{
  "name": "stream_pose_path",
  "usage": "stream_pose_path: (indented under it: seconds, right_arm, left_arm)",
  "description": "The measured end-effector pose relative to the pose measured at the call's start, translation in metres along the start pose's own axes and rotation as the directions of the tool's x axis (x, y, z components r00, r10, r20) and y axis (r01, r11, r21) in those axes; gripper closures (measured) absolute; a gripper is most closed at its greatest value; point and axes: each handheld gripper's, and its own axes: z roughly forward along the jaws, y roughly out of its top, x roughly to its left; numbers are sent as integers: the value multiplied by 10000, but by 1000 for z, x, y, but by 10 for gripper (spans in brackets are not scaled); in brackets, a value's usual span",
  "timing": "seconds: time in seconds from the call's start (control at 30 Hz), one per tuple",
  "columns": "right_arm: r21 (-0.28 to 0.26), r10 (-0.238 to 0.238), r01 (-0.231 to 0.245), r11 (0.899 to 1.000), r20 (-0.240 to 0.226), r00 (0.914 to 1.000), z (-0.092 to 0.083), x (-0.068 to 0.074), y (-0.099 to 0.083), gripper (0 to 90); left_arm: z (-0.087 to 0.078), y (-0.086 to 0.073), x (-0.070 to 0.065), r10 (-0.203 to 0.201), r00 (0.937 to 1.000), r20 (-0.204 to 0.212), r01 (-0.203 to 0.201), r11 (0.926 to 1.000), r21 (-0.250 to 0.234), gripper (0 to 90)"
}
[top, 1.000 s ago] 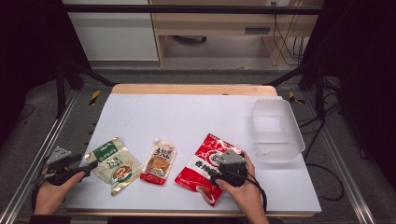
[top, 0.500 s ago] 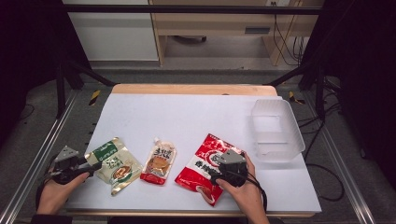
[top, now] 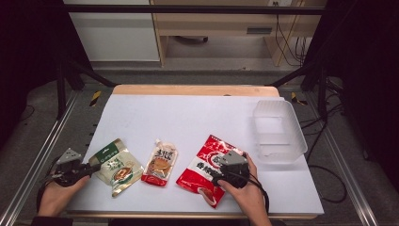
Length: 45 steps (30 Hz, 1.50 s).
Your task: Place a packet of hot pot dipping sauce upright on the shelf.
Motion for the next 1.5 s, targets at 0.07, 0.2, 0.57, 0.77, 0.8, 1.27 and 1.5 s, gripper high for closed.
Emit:
stream_pose_path:
  seconds: [0.07,0.2,0.57,0.77,0.8,1.27,1.5]
  right_arm:
    - [60,-64,64,10000,34,10000,0,1,0,119]
    - [46,-112,111,9999,125,9999,-2,2,0,118]
    - [36,-115,115,9999,241,9996,-4,0,0,114]
    - [-199,-24,22,9998,-127,9999,-8,2,2,96]
    - [-227,-11,5,9997,-273,9996,-9,3,2,95]
    - [-407,-1375,1326,9903,-1634,9769,-24,13,46,105]
    - [-214,-2418,2427,9699,-2067,9481,-33,17,83,137]
  left_arm:
    - [-2,1,-2,197,9997,-125,-196,9998,69,807]
    - [-6,1,-3,355,9991,-233,-355,9994,-4,887]
    - [-42,14,-16,1136,9935,-41,-1133,9866,-1170,900]
    - [-63,37,-35,1798,9834,254,-1729,9698,-1722,900]
    - [-65,41,-39,1971,9800,259,-1897,9662,-1747,900]
    - [-103,92,-66,3409,9392,409,-3261,9230,-2045,900]
    - [-105,108,-75,3795,9211,872,-3544,9097,-2163,900]
